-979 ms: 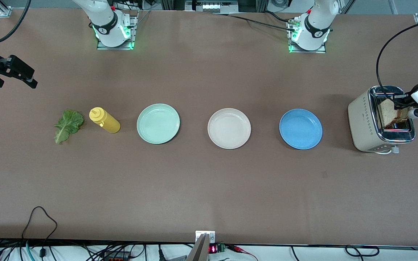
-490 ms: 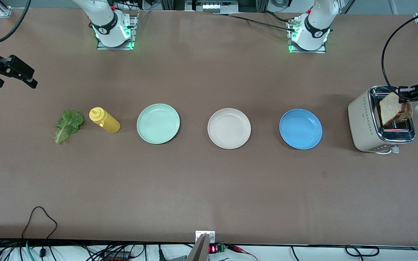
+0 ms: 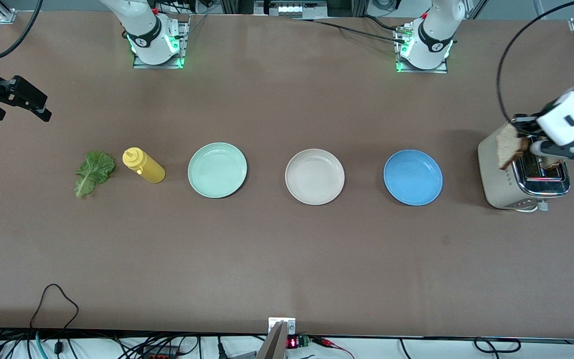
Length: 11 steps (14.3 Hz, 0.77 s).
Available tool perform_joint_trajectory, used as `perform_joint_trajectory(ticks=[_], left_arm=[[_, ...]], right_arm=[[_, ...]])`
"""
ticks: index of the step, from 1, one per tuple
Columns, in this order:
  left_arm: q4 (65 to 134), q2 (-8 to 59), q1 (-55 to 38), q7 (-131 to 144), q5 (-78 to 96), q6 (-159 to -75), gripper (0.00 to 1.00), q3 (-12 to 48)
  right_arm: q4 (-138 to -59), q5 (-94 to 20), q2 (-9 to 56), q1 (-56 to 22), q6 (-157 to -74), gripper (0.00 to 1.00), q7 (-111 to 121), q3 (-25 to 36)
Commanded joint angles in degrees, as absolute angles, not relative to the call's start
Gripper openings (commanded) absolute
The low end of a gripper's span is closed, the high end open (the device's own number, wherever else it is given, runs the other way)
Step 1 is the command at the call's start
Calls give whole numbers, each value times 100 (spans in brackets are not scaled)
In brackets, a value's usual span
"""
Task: Make sandwich in beige plate with both arms
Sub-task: 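Grasp the toast slice and lift it out with the left gripper, then carry the toast slice over the beige plate with the left gripper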
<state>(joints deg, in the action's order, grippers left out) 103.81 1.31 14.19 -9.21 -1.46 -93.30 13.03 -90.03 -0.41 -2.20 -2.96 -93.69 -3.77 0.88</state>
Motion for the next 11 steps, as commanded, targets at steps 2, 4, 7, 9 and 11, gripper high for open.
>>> perform_joint_trajectory(ticks=[2,4,7,9,11], left_arm=[[10266,281,1450,-258,1122,-8982,1,1783],[10213,395,1450,418,1326,-8991,1,2186],[10047,632,1398,1359,2246,-9017,1,2504],[9819,991,1276,1467,2949,-9018,1,2522],[9581,1430,1143,1381,3408,-9018,1,2522]], right_arm=[[-9097,-88,-325,-299,-9413,100,-448,88],[-9097,-88,-325,-299,-9413,100,-448,88],[-9097,-88,-325,-299,-9413,100,-448,88],[-9097,-88,-325,-299,-9413,100,-448,88],[-9097,-88,-325,-299,-9413,100,-448,88]])
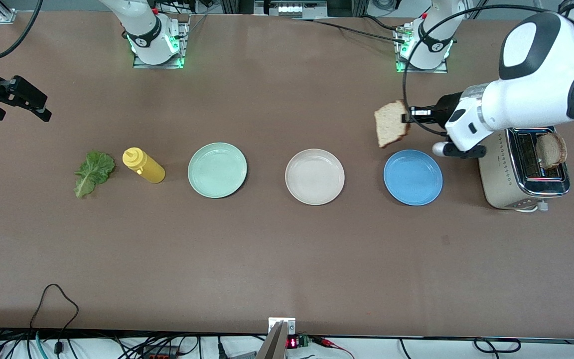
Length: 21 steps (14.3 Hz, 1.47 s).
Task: Make sandwich in beige plate with both arms
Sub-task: 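Carry the toast slice over the beige plate with the left gripper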
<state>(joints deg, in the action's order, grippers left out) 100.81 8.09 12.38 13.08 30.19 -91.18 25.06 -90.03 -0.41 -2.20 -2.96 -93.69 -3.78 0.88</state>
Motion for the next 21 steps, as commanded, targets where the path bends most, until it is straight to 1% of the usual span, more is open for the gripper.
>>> perform_joint_trajectory(ticks=[1,3,5,7,10,11,14,19,21], left_arm=[[9467,1720,1029,1267,3662,-9026,1,2531],[9142,2326,713,785,3919,-9070,1,2522],[8895,2889,458,83,4025,-9551,1,2523],[8930,3259,387,-883,4148,-9992,0,2522],[8973,3787,404,-2036,4840,-10282,0,2514],[9043,3910,422,-2335,5008,-10431,0,2514],[9438,3998,448,-3188,5605,-10836,0,2514],[9703,4315,501,-4129,5809,-10951,0,2505],[9948,4359,562,-4481,5941,-11187,0,2505]], right_arm=[[-9097,-88,-325,-299,-9413,100,-448,88],[-9097,-88,-325,-299,-9413,100,-448,88],[-9097,-88,-325,-299,-9413,100,-448,88],[-9097,-88,-325,-299,-9413,100,-448,88],[-9097,-88,-325,-299,-9413,100,-448,88],[-9097,-88,-316,-299,-9413,100,-448,79],[-9097,-106,-273,-272,-9404,100,-378,97],[-9097,-123,43,-308,-9343,100,-457,88],[-9123,-132,158,-316,-9299,100,-361,79]])
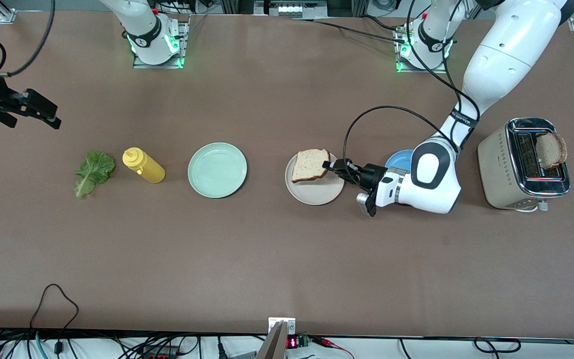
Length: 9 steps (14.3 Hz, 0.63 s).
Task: Make sandwich in beige plate with both arms
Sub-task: 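Release the toast on the beige plate while the right gripper starts reaching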
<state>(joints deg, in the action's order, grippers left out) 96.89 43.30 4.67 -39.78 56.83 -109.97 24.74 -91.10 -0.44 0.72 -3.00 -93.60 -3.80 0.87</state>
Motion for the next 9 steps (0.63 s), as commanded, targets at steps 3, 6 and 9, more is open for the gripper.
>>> perform_joint_trajectory(ticks=[3,6,9], left_arm=[[10019,4561,554,-5122,6214,-11329,0,2496],[10020,4685,562,-5177,6240,-11391,10,2496],[10020,4623,563,-5203,6117,-11382,100,2435]], right_arm=[[-9123,-132,421,-308,-9045,100,-20,70],[-9377,-315,475,-229,-9114,100,1376,96],[-9702,-720,440,-9,-9289,100,2229,114]])
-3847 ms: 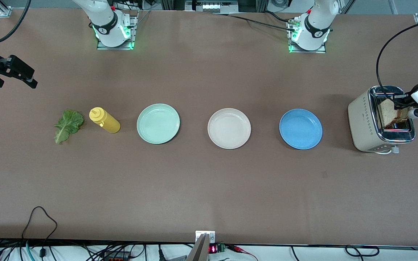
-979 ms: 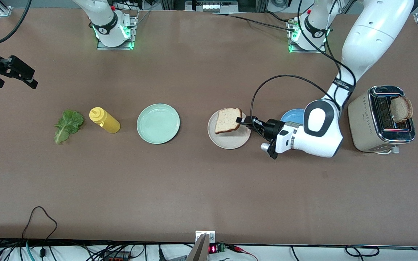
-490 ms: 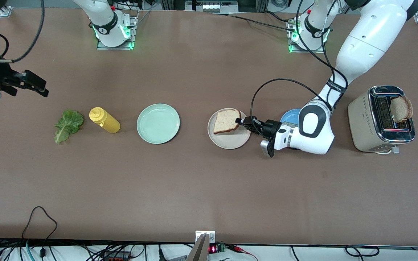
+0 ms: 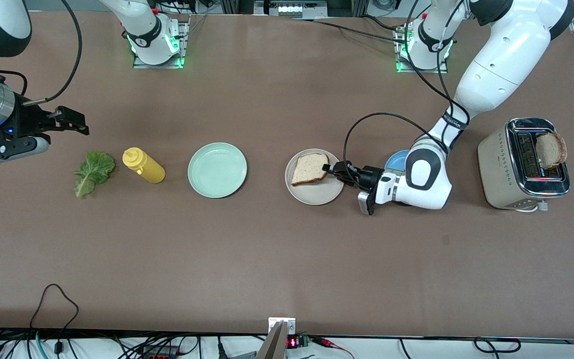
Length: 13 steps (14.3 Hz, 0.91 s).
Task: Make sandwich in beige plate with both arms
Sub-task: 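Release the toast on the beige plate while the right gripper starts reaching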
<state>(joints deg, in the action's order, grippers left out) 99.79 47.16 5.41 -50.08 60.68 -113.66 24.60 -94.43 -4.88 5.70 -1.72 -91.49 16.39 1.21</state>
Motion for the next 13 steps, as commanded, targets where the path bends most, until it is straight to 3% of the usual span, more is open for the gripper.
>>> perform_joint_trajectory(ticks=[1,5,9,13], left_arm=[[10020,4588,554,-5212,6117,-11382,100,2426],[9985,4203,624,-5186,5040,-11364,100,2303],[9976,3676,738,-5150,3519,-11294,100,2294],[9801,3069,869,-4309,2114,-10698,100,2259]], right_arm=[[-9781,-721,439,17,-9334,100,2572,123],[-10221,-938,360,219,-9703,100,3574,132],[-10739,-2080,378,886,-9888,100,5208,141],[-11415,-3178,430,1510,-10159,100,7025,141]])
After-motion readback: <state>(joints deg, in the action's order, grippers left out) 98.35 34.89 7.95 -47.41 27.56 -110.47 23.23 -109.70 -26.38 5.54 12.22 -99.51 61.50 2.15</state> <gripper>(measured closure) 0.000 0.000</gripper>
